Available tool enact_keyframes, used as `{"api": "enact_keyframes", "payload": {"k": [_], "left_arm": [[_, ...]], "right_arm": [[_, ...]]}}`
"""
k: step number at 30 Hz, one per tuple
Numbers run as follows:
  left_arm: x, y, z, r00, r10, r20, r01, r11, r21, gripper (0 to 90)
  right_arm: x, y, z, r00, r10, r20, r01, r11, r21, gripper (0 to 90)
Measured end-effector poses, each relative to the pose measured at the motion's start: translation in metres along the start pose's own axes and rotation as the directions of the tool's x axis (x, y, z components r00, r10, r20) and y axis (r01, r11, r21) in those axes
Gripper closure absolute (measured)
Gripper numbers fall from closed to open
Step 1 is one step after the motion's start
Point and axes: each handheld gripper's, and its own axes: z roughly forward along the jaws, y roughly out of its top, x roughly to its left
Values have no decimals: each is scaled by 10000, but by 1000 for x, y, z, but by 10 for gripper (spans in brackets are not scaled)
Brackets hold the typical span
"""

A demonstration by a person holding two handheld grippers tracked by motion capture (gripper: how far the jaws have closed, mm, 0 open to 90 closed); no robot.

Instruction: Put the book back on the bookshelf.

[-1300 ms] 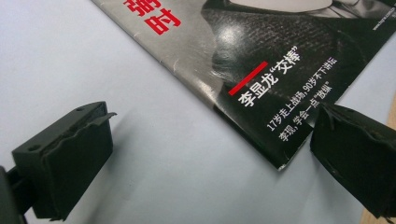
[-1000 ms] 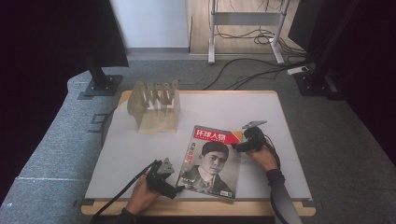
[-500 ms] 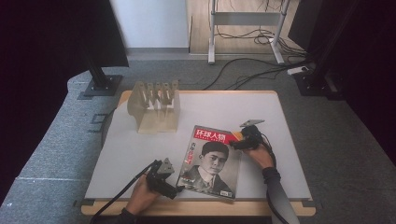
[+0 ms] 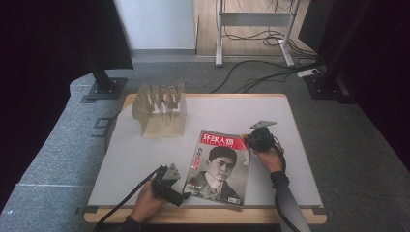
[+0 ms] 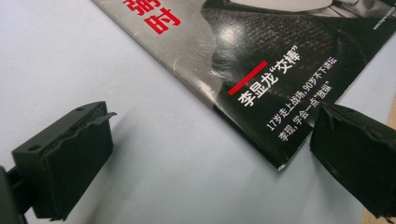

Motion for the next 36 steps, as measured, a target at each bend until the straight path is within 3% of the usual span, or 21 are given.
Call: {"api": "enact_keyframes", "payload": {"k": [11, 15, 24, 36], "left_arm": [[0, 0, 0, 10000, 24, -3, -24, 10000, 3, 0], [0, 0, 0, 10000, 23, 3, -23, 10000, 3, 0], [2, 3, -1, 9999, 52, 163, -56, 9997, 242, 0], [24, 25, -5, 9941, -306, 1039, 286, 9994, 203, 71]], "right_arm": [[3, 9, -13, 9990, 266, -347, -272, 9995, -189, 861], [8, 15, -22, 9987, 114, -506, -133, 9992, -364, 862], [28, 38, -49, 9943, -672, -824, 616, 9957, -691, 865], [55, 67, -79, 9809, -1686, -974, 1575, 9812, -1119, 868]]}}
